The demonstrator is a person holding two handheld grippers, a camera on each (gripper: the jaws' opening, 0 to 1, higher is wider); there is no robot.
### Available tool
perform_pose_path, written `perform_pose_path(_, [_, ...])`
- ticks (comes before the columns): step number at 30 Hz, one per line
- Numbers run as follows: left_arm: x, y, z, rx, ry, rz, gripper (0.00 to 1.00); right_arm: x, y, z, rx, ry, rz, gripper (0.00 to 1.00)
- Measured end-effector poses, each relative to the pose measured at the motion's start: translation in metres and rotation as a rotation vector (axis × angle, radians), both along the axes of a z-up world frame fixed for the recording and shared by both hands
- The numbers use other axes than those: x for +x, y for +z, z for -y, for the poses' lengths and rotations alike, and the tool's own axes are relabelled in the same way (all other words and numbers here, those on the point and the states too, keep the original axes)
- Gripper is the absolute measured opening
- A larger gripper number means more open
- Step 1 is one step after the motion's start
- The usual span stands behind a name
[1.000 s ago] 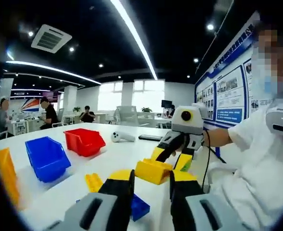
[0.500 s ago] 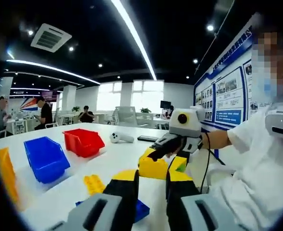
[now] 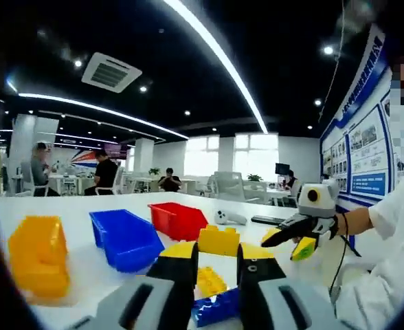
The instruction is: Take apart the toy blocks one by one and place each separated block into its matching bin, sorting the blocks by their type until all the connected pieces are disassembled and separated into the correct bins
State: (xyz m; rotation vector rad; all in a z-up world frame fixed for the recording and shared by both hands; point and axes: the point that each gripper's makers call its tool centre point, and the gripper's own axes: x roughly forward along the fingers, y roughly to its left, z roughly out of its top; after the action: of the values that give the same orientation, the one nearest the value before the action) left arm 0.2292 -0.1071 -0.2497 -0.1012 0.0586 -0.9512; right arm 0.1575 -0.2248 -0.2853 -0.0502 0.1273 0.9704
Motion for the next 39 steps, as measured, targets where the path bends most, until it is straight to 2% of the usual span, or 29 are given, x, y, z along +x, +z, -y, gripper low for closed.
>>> perform_pose_path(5, [0.024, -0.003, -0.034, 0.016, 0.163, 0.005, 0.23, 0.01, 0.004, 0.01, 0.04, -0.053, -0.013, 0.37])
perform_pose_path(8, [0.047, -0.006, -0.066, 0.034, 0.303, -0.008, 0.23, 0.014, 0.004, 0.016, 0.034, -0.084, -0.008, 0.37])
perform_pose_path(13, [0.072, -0.013, -0.107, 0.039, 0.454, -0.026, 0.23, 0.017, 0.006, 0.021, 0.044, -0.104, -0.008, 0.37])
perform_pose_path(14, [0.073, -0.013, -0.111, 0.031, 0.46, -0.026, 0.23, 0.017, 0.007, 0.021, 0.047, -0.104, -0.008, 0.37])
perform_pose_path(19, [0.099, -0.013, -0.159, -0.068, 0.617, -0.064, 0.23, 0.015, 0.007, 0.02, 0.049, -0.101, -0.006, 0.37])
perform_pose_path(20, [0.101, -0.011, -0.165, -0.066, 0.637, -0.05, 0.23, 0.015, 0.007, 0.02, 0.05, -0.103, -0.005, 0.37])
perform_pose_path(22, [0.106, -0.009, -0.174, -0.083, 0.676, -0.053, 0.23, 0.013, 0.007, 0.018, 0.055, -0.105, -0.006, 0.37])
perform_pose_path(23, [0.11, -0.008, -0.181, -0.062, 0.711, -0.039, 0.23, 0.013, 0.007, 0.018, 0.056, -0.106, -0.007, 0.37])
perform_pose_path(26, [0.119, -0.005, -0.186, -0.067, 0.741, -0.038, 0.23, 0.013, 0.006, 0.017, 0.054, -0.103, -0.011, 0.37])
perform_pose_path(30, [0.131, -0.002, -0.189, -0.055, 0.766, -0.019, 0.24, 0.011, 0.006, 0.015, 0.059, -0.105, -0.012, 0.37])
perform_pose_path(35, [0.135, -0.009, -0.189, -0.01, 0.79, -0.008, 0.25, 0.011, 0.006, 0.014, 0.068, -0.117, -0.011, 0.37])
perform_pose_path(36, [0.138, -0.008, -0.192, 0.025, 0.812, 0.031, 0.32, 0.01, 0.005, 0.013, 0.068, -0.117, -0.012, 0.37])
perform_pose_path(37, [0.14, -0.009, -0.188, 0.054, 0.792, 0.055, 0.51, 0.01, 0.005, 0.013, 0.068, -0.117, -0.013, 0.37])
perform_pose_path(39, [0.133, -0.011, -0.174, 0.033, 0.758, 0.041, 0.83, 0.009, 0.005, 0.014, 0.068, -0.115, -0.015, 0.37])
